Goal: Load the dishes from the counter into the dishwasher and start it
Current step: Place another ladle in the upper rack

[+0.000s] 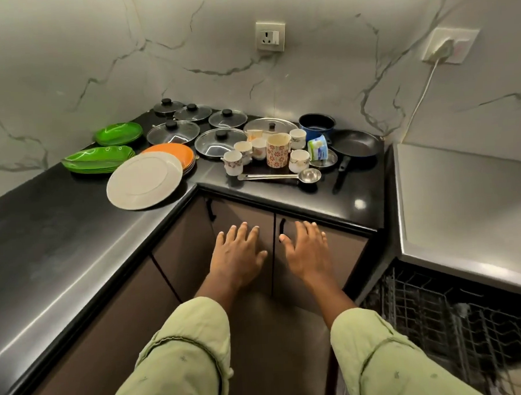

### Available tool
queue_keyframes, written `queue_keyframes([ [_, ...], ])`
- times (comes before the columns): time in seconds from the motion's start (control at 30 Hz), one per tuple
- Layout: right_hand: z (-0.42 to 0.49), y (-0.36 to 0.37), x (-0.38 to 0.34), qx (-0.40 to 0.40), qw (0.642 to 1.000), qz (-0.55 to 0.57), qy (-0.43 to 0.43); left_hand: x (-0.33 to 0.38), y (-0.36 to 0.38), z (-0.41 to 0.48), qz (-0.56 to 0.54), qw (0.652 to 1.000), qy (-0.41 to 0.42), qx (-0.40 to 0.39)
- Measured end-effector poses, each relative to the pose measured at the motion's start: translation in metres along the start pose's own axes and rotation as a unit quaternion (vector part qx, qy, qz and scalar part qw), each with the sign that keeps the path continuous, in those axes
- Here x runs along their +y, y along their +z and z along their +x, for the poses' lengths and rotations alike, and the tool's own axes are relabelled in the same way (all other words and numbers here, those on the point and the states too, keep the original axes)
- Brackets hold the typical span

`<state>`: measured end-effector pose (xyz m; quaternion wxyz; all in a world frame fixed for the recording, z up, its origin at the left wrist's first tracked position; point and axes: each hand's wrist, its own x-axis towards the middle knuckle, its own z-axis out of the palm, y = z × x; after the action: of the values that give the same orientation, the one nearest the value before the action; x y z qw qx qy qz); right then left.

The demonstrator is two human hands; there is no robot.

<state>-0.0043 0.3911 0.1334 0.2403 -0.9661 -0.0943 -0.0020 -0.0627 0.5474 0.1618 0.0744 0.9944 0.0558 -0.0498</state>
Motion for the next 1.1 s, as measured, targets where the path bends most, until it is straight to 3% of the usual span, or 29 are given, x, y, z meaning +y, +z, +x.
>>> queue_keyframes([
  [0.4,0.121,0.024,-0.018,0.002,0.999,0.023,0.049,-0.048,0.001,0.129,0.003,0.999,0.001,-0.053],
  [0.77,0.224,0.054,-0.065,0.031,0.972,0.117,0.202,-0.134,0.000,0.258,0.018,0.995,0.067,-0.078],
  [0.93,0.267,0.076,-0.077,0.070,0.922,0.200,0.324,-0.136,0.009,0.298,0.033,0.981,0.156,-0.113],
  [1.1,0.301,0.098,-0.072,0.128,0.826,0.310,0.452,-0.141,0.018,0.320,0.038,0.969,0.191,-0.154],
])
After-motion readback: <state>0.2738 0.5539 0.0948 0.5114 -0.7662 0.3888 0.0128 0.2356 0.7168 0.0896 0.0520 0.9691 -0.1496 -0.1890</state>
